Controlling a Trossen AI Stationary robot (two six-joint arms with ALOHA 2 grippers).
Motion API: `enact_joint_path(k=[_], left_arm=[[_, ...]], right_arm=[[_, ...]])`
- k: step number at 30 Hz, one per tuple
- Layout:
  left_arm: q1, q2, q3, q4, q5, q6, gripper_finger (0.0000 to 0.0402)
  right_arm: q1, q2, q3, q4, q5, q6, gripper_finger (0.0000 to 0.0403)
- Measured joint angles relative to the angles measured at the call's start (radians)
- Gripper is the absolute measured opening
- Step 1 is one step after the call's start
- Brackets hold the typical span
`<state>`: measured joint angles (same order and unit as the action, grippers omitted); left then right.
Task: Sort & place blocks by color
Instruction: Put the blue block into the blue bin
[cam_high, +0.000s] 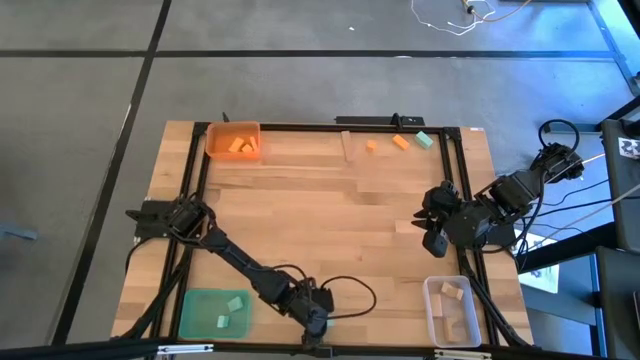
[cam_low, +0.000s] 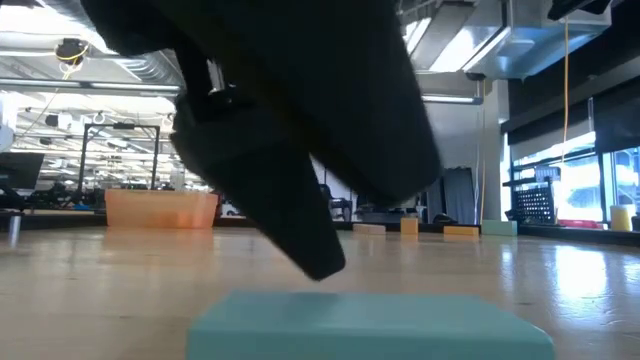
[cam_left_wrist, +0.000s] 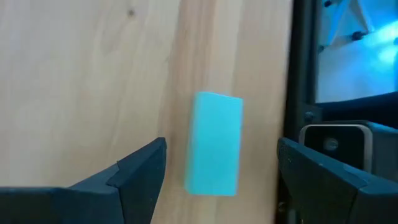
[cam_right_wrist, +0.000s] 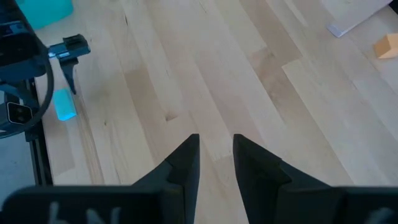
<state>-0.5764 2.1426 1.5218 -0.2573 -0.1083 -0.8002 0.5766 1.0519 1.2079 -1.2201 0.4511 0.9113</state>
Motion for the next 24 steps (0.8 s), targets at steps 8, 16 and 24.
enact_joint_path(k=[8,16,24], left_arm=[[-0.003,0.024,-0.001,-0.030,-0.031,0.026,0.0294],[-0.004,0.056,0.004,-0.019,-0.039,0.056,0.0294],[-0.011,0.071,0.004,-0.020,-0.054,0.056,0.0294]], right_arm=[[0.000,-0.001,0.000,0.000,0.000,0.000,0.0097],[0.000,-0.001,0.000,0.004,0.000,0.000,0.0097],[0.000,-0.001,0.000,0.006,0.000,0.000,0.0097]])
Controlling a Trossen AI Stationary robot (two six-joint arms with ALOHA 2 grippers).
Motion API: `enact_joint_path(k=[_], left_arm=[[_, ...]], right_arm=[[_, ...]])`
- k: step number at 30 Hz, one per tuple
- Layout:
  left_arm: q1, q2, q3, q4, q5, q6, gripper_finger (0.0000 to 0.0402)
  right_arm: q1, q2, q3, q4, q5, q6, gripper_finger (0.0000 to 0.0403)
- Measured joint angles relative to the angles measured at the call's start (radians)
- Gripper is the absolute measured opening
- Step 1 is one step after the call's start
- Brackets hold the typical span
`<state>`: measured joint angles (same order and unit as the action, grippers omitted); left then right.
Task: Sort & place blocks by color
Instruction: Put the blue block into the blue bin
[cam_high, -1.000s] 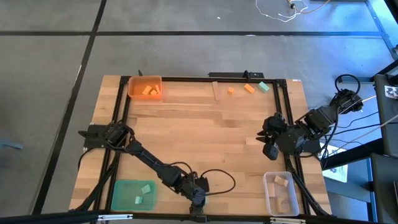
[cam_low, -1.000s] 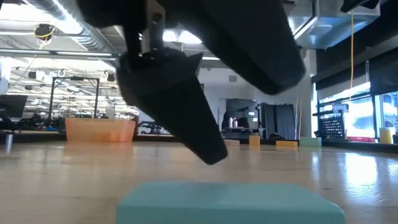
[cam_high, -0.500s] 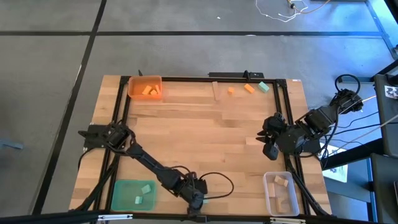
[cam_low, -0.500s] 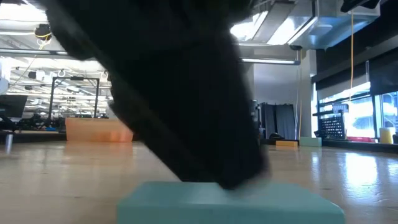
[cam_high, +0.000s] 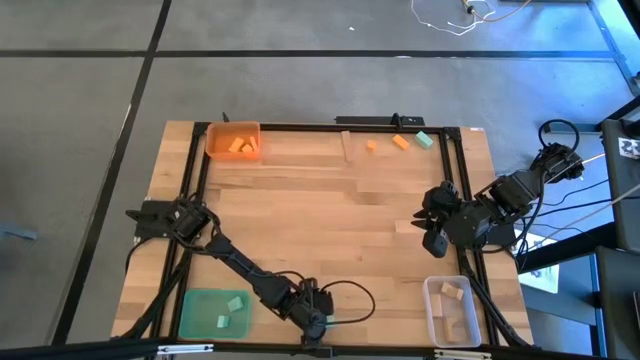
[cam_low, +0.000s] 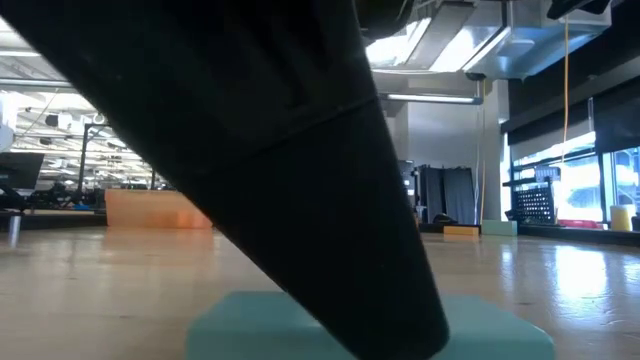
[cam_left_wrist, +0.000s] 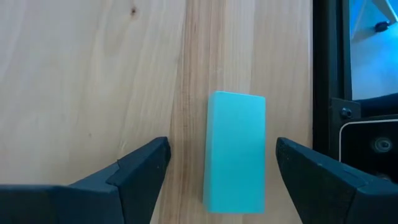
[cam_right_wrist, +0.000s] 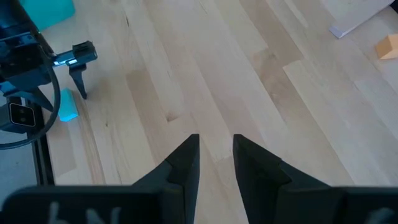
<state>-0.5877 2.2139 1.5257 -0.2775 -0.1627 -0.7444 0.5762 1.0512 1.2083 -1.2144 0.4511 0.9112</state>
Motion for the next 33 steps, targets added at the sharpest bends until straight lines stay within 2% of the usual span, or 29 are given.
enact_joint_path(k=[7,17,22,26,33], left_arm=[[-0.017,0.003,-0.002,0.003,-0.036,0.003,0.0294],[-0.060,0.018,-0.003,0.002,-0.186,-0.031,0.0294],[-0.060,0.018,-0.003,-0.018,-0.198,-0.030,0.0291],[-0.060,0.018,-0.002,-0.038,-0.198,0.007,0.0275],[-0.058,0.018,-0.003,-0.048,-0.196,0.023,0.0215]], right_arm=[[0.000,0.000,0.000,0.000,0.000,0.000,0.0097],[0.000,0.000,0.000,0.001,0.000,0.000,0.0097],[0.000,0.000,0.000,0.001,0.000,0.000,0.0097],[0.000,0.000,0.000,0.001,0.000,0.000,0.0097],[0.000,0.000,0.000,0.001,0.000,0.000,0.0097]])
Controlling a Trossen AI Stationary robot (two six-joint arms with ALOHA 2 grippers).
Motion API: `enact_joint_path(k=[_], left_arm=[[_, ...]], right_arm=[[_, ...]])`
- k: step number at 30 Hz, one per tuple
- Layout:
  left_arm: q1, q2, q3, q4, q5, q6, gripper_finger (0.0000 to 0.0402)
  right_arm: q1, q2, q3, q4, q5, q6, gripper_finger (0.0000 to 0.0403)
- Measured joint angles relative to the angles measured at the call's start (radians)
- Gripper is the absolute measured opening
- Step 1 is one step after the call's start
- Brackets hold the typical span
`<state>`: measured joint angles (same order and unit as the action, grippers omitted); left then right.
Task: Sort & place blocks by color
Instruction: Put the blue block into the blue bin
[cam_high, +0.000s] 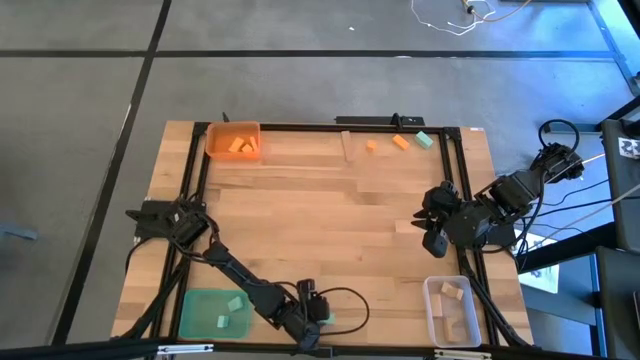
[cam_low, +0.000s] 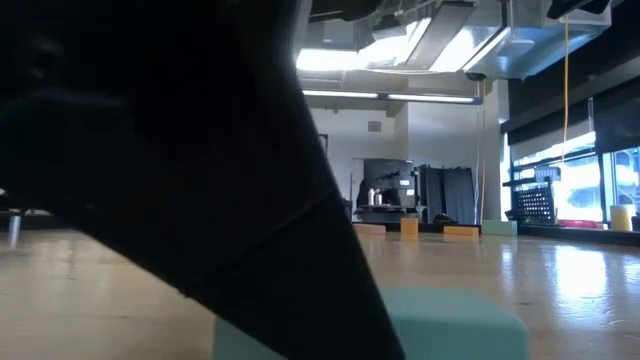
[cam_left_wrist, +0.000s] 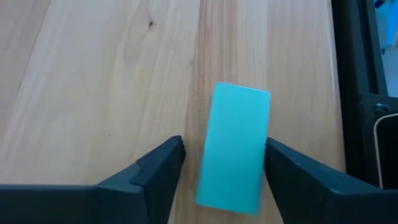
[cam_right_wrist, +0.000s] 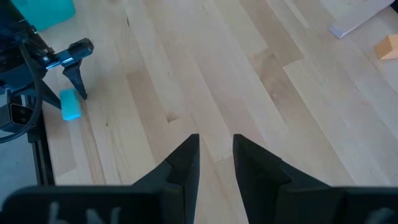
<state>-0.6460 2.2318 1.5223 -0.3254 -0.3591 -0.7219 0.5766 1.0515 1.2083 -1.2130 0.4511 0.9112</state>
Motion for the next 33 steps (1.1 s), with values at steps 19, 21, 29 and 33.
enact_joint_path(k=[19,21,29,33], left_arm=[[0.004,-0.022,-0.003,-0.029,0.030,0.073,0.0123],[0.007,-0.039,-0.005,-0.038,0.038,0.071,0.0123],[0.003,-0.138,-0.005,-0.126,0.028,0.023,0.0123],[0.000,-0.205,-0.003,-0.215,0.019,-0.011,0.0123]], right_arm=[[0.000,0.000,0.000,0.000,0.000,0.000,0.0097],[0.000,0.000,0.000,0.000,0.000,0.000,0.0097],[0.000,0.001,0.000,0.013,0.000,-0.002,0.0097],[0.000,0.001,0.000,0.028,0.000,-0.029,0.0097]])
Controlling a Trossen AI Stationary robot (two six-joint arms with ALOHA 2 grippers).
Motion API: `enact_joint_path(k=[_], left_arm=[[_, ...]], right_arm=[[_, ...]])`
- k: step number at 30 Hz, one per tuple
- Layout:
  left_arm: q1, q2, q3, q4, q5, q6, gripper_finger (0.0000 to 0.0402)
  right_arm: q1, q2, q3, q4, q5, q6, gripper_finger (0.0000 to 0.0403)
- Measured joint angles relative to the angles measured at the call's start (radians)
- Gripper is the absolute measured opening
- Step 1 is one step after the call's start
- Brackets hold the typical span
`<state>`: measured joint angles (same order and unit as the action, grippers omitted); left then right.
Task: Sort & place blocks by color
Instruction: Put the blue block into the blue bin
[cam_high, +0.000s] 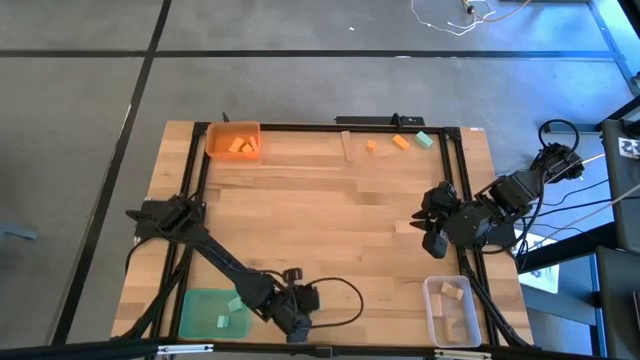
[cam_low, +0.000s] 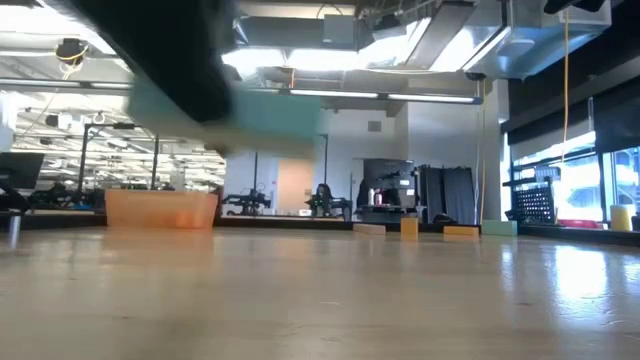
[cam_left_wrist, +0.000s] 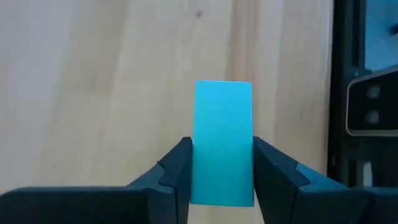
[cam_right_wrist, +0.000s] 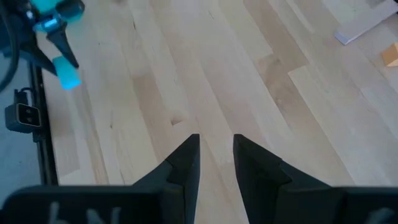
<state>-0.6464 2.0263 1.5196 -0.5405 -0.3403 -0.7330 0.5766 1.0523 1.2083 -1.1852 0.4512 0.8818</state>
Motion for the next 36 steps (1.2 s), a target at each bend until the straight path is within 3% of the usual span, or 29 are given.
enact_joint_path(k=[8,19,28,36], left_arm=[[-0.010,-0.164,0.000,-0.203,0.027,-0.099,0.0123],[-0.059,-0.347,0.002,-0.597,0.266,-0.324,0.0123],[-0.173,-0.334,0.002,-0.680,0.560,-0.450,0.0123],[-0.247,-0.263,0.002,-0.680,0.499,-0.582,0.0123]], right_arm=[[0.000,0.000,0.000,0.061,0.000,-0.050,0.0097],[0.000,-0.001,0.000,0.132,0.001,-0.137,0.0097],[0.000,-0.001,0.000,0.177,0.001,-0.187,0.0097],[0.000,-0.001,0.000,0.181,0.001,-0.196,0.0097]])
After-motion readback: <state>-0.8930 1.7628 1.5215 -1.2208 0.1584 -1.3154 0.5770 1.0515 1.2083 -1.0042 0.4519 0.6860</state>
